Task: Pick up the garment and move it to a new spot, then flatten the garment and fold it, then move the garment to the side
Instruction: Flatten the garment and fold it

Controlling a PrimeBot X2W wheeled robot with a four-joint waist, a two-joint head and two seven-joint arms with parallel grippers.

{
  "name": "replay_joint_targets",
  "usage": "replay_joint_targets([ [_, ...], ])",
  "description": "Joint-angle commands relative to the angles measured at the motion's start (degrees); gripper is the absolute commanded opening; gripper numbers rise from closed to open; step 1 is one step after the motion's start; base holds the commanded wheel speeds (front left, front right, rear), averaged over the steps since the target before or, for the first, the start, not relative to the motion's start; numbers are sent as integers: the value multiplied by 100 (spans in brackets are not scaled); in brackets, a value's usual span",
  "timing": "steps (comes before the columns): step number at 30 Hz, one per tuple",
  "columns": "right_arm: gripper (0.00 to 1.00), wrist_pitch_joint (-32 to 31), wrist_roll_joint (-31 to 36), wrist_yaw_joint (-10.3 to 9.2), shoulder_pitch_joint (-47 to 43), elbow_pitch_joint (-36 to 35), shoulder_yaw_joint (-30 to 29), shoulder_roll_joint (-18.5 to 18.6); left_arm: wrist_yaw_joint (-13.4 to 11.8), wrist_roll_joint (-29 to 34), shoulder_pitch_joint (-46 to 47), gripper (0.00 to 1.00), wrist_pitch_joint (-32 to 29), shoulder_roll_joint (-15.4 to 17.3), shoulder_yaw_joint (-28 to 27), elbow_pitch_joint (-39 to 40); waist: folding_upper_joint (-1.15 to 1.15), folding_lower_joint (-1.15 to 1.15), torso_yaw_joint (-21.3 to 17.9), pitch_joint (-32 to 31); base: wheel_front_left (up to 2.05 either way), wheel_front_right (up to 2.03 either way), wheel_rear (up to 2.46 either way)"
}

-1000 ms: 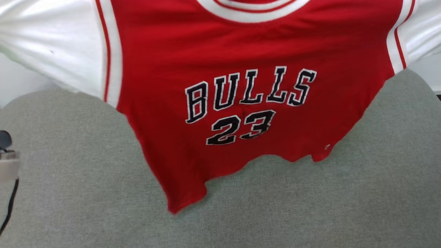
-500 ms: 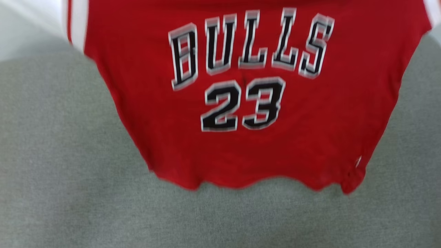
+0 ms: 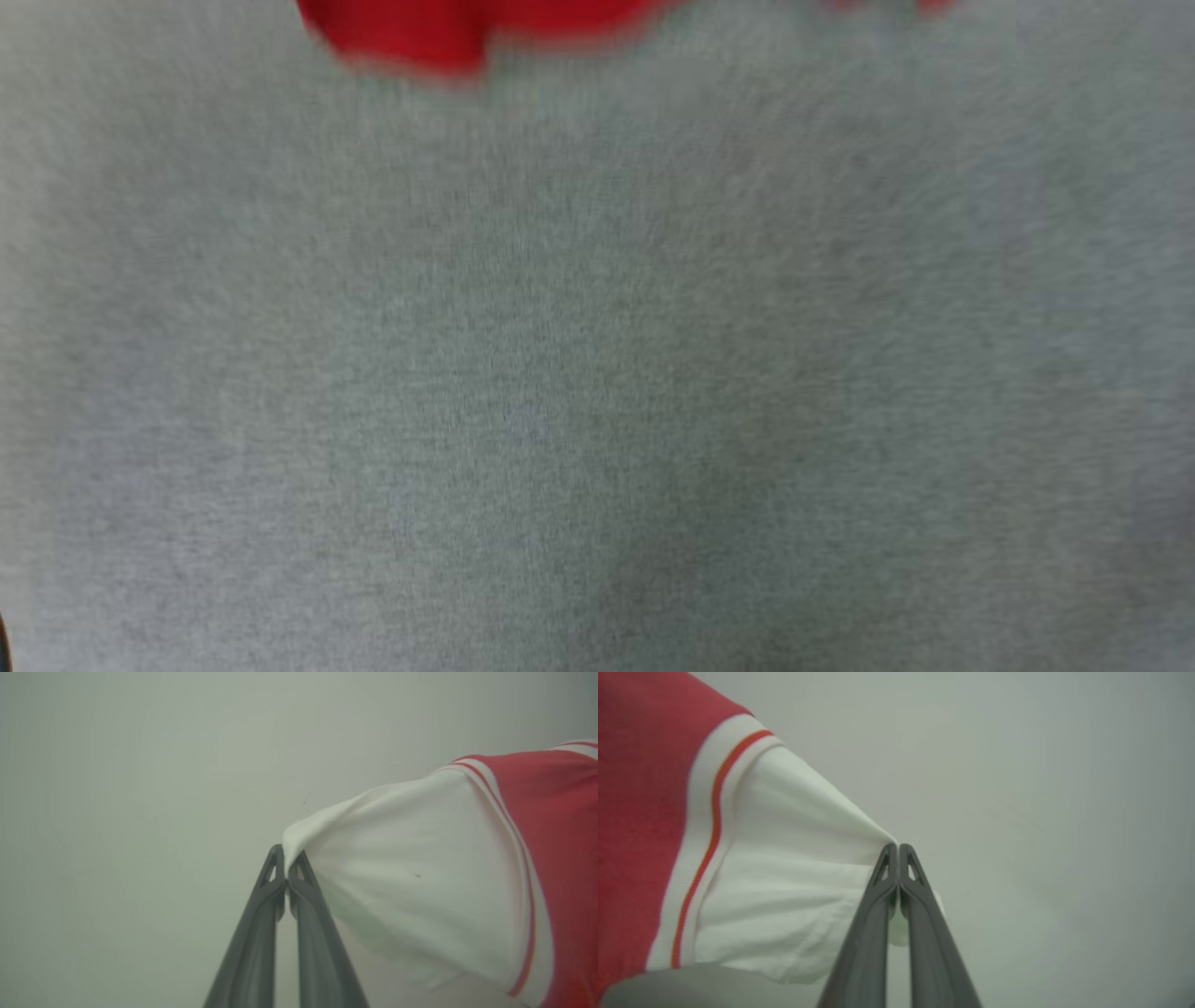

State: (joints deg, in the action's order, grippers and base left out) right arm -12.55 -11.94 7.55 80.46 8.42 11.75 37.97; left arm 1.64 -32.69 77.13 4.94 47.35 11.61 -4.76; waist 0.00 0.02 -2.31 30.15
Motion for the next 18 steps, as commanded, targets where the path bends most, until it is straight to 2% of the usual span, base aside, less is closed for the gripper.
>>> replay_joint_targets([
  [1, 0, 88, 118, -12, 337, 252, -46, -79, 31, 76, 425, 0, 84, -132, 52, -349, 0, -2, 129, 567, 0, 0, 0],
  [6, 0, 516, 686, -12, 1194, 1223, -345, -519, 143, 300, 1616, 0, 492, -633, 293, -1655, 0, -2, 281, 941, 0, 0, 0],
  [10, 0, 822, 1040, -12, 1433, 1796, -398, -735, 214, 412, 1931, 0, 749, -965, 502, -2235, 0, -2, 422, 1131, 0, 0, 0],
  [18, 0, 1317, 1088, -11, 842, 2589, -249, -1032, 433, 467, 1290, 0, 1009, -1468, 850, -2874, 0, -2, 538, 1070, 0, 0, 0],
])
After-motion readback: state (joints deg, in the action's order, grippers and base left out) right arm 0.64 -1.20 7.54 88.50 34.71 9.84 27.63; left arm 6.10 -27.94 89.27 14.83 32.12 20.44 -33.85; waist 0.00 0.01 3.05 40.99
